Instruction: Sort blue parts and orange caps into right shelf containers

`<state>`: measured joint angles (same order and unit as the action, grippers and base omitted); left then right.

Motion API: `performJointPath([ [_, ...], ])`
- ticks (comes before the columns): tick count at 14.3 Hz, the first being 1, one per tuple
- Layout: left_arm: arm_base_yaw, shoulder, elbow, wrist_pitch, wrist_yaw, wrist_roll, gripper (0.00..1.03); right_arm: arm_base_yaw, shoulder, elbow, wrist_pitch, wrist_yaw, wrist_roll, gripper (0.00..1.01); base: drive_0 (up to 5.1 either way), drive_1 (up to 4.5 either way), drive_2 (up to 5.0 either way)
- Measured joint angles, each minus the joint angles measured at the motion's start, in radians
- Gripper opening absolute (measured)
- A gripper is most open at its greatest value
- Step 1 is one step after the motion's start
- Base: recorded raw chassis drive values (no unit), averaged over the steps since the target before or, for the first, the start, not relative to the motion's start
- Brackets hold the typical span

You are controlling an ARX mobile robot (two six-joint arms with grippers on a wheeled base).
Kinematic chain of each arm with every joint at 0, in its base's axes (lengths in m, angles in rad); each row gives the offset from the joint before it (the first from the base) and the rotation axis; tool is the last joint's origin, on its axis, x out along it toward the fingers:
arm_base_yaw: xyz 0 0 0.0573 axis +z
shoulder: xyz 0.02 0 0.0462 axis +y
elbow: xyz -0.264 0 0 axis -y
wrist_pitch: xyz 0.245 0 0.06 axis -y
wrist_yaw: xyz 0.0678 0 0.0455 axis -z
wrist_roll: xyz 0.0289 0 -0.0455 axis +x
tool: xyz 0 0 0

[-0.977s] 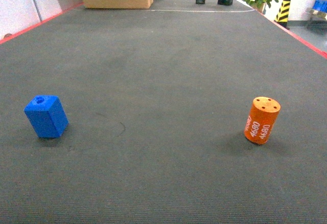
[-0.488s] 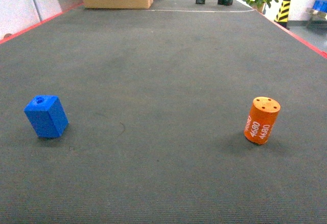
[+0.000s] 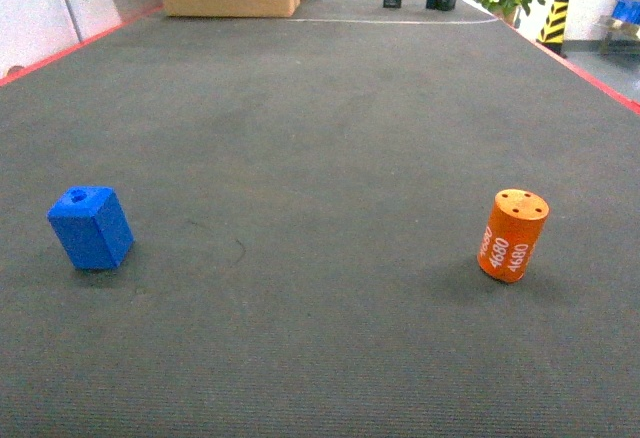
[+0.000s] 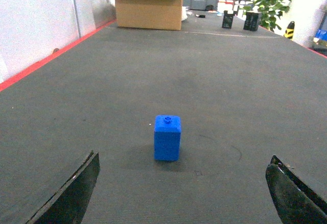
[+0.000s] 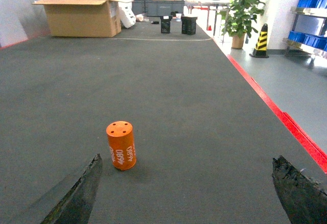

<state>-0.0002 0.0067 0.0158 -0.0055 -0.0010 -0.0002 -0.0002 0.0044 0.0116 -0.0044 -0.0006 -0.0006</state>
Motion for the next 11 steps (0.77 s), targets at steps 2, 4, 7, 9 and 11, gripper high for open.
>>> performJointPath([
  [2,0.0,0.0,0.0,0.0,0.0,0.0,0.98,-0.001,0.003,0.003,-0.022,-0.01,-0.005,0.98,0.0,0.0,0.0],
  [4,0.0,0.0,0.0,0.0,0.0,0.0,0.98,0.056,0.229,0.056,-0.029,-0.025,-0.048,0.98,0.0,0.0,0.0],
  [7,0.0,0.0,0.0,0.0,0.0,0.0,0.98,0.119,0.717,0.183,0.3,0.075,-0.05,0.98,0.0,0.0,0.0],
  [9,0.0,0.0,0.0,0.0,0.0,0.0,0.98,0.158,1.083,0.329,0.473,0.085,-0.026,0.98,0.0,0.0,0.0],
  [11,0.0,0.0,0.0,0.0,0.0,0.0,0.98,0.185,1.385,0.504,0.507,0.092,0.008,0.98,0.0,0.0,0.0],
])
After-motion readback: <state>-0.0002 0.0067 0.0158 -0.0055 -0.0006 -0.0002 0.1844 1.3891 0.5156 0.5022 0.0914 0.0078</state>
